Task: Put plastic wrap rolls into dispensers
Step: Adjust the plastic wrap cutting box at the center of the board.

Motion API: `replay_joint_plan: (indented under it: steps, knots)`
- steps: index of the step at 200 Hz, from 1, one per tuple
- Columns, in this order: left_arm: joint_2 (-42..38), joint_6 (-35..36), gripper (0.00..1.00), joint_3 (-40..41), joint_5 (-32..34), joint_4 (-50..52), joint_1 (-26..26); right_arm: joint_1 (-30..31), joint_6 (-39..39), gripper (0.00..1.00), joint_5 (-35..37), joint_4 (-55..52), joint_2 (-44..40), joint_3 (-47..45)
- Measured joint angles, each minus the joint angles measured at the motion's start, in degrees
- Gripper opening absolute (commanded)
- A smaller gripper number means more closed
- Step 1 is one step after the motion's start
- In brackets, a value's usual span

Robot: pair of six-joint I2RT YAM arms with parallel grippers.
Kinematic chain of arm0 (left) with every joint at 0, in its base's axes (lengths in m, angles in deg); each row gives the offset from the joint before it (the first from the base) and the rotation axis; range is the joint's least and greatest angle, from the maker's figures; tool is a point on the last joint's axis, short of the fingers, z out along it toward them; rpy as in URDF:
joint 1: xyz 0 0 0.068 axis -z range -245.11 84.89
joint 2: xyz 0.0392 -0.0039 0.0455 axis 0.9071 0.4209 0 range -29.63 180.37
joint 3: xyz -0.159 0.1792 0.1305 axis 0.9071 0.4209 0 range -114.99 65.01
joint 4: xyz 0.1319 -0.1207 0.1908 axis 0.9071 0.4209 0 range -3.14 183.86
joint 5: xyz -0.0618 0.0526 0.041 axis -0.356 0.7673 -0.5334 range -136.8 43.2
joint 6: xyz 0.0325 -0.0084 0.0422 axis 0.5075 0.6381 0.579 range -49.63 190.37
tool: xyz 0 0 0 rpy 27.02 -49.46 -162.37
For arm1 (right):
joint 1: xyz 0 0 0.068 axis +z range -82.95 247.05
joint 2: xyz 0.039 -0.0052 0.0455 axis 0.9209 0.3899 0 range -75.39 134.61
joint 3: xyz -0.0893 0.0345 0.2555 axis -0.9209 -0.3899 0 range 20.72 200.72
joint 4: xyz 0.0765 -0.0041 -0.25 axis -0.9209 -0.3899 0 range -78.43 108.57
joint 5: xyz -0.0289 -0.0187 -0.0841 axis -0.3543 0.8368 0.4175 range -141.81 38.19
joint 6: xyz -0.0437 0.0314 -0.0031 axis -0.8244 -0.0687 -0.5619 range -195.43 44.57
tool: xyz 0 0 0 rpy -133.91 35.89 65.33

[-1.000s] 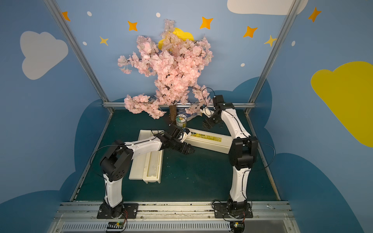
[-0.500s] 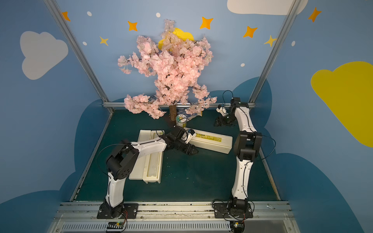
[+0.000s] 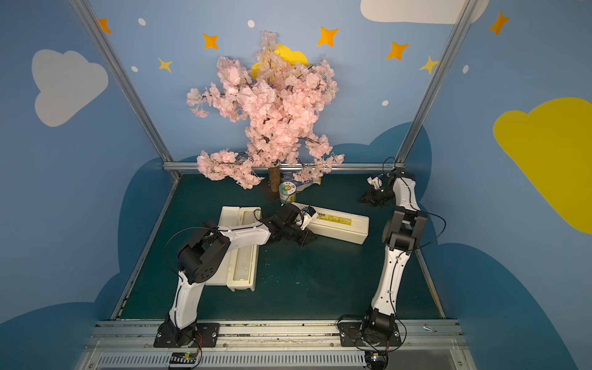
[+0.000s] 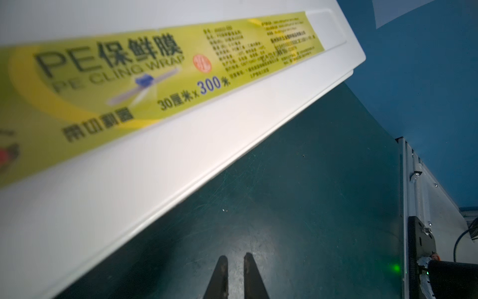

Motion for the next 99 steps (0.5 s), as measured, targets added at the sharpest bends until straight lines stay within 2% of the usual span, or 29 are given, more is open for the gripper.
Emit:
replay_joint_plan:
  steps: [99]
  knots:
    - [2.27, -3.82, 0.14, 0.98, 0.24, -1.4, -0.57, -2.4, -0.15, 0.1, -4.04, 3.17, 0.44, -14.14]
